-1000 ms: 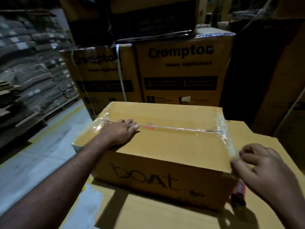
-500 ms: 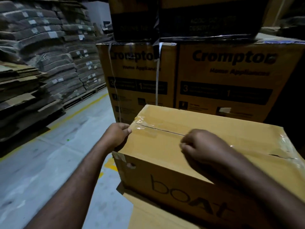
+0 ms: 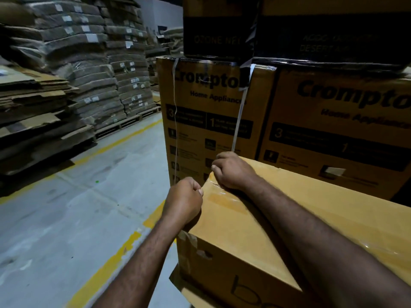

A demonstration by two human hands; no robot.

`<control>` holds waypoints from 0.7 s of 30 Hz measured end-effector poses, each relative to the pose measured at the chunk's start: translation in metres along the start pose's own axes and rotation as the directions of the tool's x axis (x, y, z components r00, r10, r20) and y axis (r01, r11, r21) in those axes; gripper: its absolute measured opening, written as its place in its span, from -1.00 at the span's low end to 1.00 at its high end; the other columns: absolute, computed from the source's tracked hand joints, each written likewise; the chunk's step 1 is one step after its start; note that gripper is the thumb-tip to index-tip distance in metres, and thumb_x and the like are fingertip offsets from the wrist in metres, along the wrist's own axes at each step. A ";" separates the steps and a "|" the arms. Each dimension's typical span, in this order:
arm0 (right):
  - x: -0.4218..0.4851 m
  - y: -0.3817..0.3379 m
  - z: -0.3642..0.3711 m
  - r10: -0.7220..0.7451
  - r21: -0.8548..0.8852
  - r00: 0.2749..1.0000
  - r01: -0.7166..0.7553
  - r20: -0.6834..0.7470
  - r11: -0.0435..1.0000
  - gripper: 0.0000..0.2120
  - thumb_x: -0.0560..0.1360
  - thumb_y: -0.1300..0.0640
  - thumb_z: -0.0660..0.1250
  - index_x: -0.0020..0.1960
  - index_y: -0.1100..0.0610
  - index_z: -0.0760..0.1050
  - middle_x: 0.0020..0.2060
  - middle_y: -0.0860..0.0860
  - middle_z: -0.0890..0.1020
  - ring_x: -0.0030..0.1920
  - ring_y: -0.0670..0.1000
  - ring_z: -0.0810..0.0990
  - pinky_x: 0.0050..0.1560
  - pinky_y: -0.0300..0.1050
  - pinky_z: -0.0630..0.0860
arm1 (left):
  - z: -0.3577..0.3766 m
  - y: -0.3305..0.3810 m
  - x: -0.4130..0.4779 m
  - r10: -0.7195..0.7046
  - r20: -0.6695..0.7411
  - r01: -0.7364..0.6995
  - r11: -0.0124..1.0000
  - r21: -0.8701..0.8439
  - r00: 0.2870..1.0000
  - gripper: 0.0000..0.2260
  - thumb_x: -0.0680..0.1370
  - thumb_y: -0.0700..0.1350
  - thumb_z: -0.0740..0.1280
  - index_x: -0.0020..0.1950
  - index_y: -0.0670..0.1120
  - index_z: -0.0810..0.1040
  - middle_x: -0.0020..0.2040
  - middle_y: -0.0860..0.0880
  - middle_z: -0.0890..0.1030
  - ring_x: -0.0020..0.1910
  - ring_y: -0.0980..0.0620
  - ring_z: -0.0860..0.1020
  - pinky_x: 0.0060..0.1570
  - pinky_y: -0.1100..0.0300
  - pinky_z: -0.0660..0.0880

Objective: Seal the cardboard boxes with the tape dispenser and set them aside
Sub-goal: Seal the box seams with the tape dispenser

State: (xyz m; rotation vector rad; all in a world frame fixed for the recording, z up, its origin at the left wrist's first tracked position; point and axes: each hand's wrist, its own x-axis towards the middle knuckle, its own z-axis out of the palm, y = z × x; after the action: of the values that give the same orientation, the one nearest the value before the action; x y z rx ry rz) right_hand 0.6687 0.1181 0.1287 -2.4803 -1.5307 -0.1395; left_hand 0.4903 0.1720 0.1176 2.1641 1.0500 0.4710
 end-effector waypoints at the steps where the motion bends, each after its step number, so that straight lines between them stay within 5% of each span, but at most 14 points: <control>1: 0.006 0.005 0.001 0.032 -0.003 0.999 -0.032 0.005 0.999 -0.61 0.63 -0.11 0.11 0.28 0.01 0.58 0.31 -0.03 0.52 0.34 0.00 0.41 0.29 0.03 0.40 | -0.001 -0.002 -0.002 0.010 0.015 -0.010 1.000 -0.013 1.000 -0.87 0.64 -0.04 0.31 -0.09 0.04 0.57 -0.13 0.08 0.61 -0.10 0.06 0.56 -0.07 0.11 0.56; 6: 0.025 0.020 0.003 0.143 -0.024 0.988 -0.142 0.063 0.990 -0.53 0.62 -0.16 0.05 0.42 -0.04 0.46 0.46 -0.06 0.40 0.44 0.05 0.31 0.38 0.20 0.27 | -0.012 -0.021 -0.017 0.018 0.097 -0.005 0.992 -0.130 0.995 -0.84 0.66 0.01 0.26 0.17 0.08 0.60 0.05 0.10 0.65 0.04 0.07 0.60 0.07 0.03 0.60; 12: 0.032 0.015 0.012 0.213 0.044 0.977 -0.214 0.021 0.976 -0.59 0.59 -0.14 0.11 0.27 -0.03 0.59 0.27 0.00 0.53 0.25 0.06 0.47 0.32 0.18 0.31 | -0.001 -0.042 -0.043 -0.094 -0.045 0.064 0.890 -0.451 0.995 -0.88 0.65 -0.06 0.29 0.04 0.07 0.63 -0.06 0.10 0.68 -0.04 0.12 0.64 0.05 -0.05 0.61; 15: 0.028 0.011 0.013 0.194 0.029 0.981 -0.195 0.021 0.980 -0.62 0.61 -0.13 0.14 0.23 -0.02 0.61 0.25 0.01 0.55 0.25 0.05 0.47 0.34 0.18 0.30 | 0.009 -0.041 -0.048 -0.164 -0.137 0.072 0.856 -0.512 0.977 -0.87 0.64 -0.09 0.30 -0.01 0.04 0.64 -0.08 0.11 0.68 -0.04 0.10 0.63 0.04 -0.05 0.61; 21: -0.007 -0.026 0.008 -0.028 0.004 0.991 0.027 0.134 1.000 -0.61 0.61 -0.14 0.12 0.30 -0.05 0.57 0.52 0.01 0.33 0.53 0.05 0.19 0.50 0.23 0.13 | 0.013 -0.033 -0.041 -0.225 -0.192 0.096 0.851 -0.517 0.955 -0.91 0.61 -0.07 0.35 -0.04 0.04 0.65 -0.12 0.11 0.67 -0.08 0.08 0.62 -0.06 0.08 0.59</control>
State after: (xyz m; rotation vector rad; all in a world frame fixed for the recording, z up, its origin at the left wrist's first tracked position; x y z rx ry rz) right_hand 0.6421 0.1256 0.1231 -2.5135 -1.6164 0.0242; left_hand 0.4549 0.1490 0.0840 1.5649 1.0842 0.8488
